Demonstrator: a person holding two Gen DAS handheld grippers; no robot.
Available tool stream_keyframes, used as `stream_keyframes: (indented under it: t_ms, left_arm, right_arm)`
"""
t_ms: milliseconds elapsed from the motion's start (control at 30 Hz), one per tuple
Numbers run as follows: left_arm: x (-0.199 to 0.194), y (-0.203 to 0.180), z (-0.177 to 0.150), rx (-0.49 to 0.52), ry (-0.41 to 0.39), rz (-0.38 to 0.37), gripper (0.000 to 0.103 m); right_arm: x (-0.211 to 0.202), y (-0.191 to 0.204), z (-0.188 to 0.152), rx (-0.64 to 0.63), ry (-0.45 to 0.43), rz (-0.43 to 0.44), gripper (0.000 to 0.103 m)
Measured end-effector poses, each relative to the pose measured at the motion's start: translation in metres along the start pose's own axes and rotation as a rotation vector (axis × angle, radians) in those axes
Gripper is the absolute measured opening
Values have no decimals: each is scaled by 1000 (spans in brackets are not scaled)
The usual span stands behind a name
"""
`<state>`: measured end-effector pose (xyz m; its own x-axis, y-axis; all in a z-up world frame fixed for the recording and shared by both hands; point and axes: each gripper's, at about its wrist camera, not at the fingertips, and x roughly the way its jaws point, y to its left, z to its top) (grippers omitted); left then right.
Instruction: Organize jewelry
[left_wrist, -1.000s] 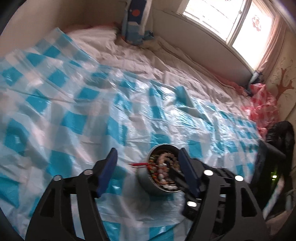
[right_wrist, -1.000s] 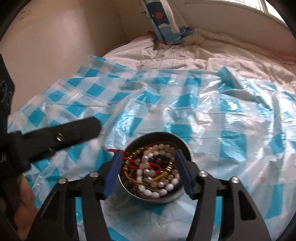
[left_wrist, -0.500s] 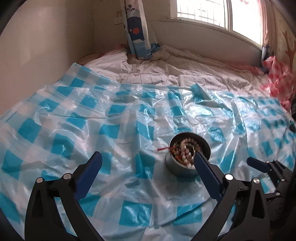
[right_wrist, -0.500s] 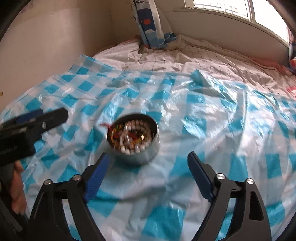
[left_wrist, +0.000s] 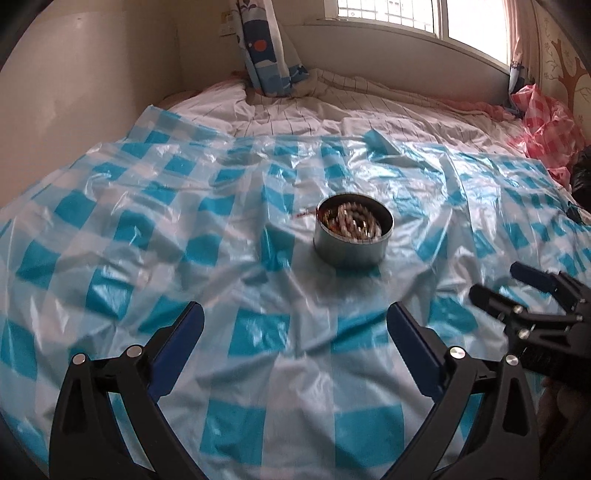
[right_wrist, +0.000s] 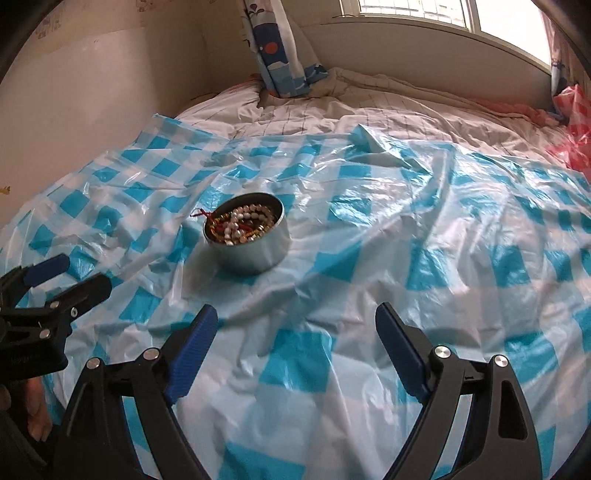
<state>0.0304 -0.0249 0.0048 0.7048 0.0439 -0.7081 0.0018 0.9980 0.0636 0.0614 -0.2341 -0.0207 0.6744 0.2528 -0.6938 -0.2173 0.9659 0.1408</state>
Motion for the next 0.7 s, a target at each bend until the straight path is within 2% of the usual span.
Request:
stream_keyframes:
  t_ms: [233, 300, 433, 700]
  left_arm:
    - [-18, -2, -15, -14, -4, 2, 95]
    - [-19, -4, -17, -12, -6, 5, 95]
    - [-22, -5, -18, -19, -18, 29, 95]
    - [-25, -19, -18, 47, -31, 48, 95]
  right_arm:
    - [-22, -9, -16, 11, -23, -27, 85]
    - [-27, -12, -19, 20, -34, -30, 88]
    - [-29, -15, -20, 35, -48, -10, 88]
    - [-27, -6, -23, 0, -40, -11, 91]
